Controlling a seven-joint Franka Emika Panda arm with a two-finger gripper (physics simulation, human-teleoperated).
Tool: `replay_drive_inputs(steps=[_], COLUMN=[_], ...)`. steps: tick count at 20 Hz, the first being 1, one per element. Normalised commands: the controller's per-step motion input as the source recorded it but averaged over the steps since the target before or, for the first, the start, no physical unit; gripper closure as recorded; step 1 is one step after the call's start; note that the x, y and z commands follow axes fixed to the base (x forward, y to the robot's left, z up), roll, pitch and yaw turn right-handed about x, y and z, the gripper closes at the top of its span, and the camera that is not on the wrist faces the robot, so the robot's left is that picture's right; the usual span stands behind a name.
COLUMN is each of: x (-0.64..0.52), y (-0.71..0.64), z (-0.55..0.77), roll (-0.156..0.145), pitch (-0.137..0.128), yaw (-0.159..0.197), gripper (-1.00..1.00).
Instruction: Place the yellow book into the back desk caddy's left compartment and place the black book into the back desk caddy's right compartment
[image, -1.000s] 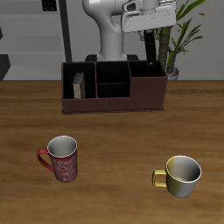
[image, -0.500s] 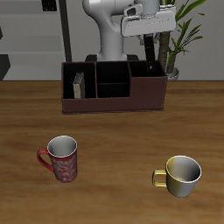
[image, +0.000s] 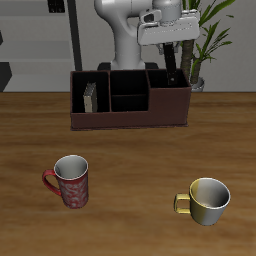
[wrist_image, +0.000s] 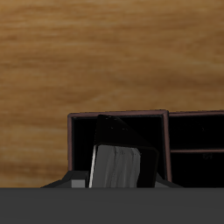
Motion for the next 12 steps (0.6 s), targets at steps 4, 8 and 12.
replay_drive_inputs(steps=[4, 8, 12], x=[-0.32, -0.35, -0.29], y=[0.04, 0.01, 0.0], z=[-0.03, -0.01, 0.14], roll=[0.051, 0.058, 0.028], pitch=[-0.013, 0.004, -0.038], yaw=[0.002, -0.03, 0.022], gripper=[1.0, 1.0, 1.0])
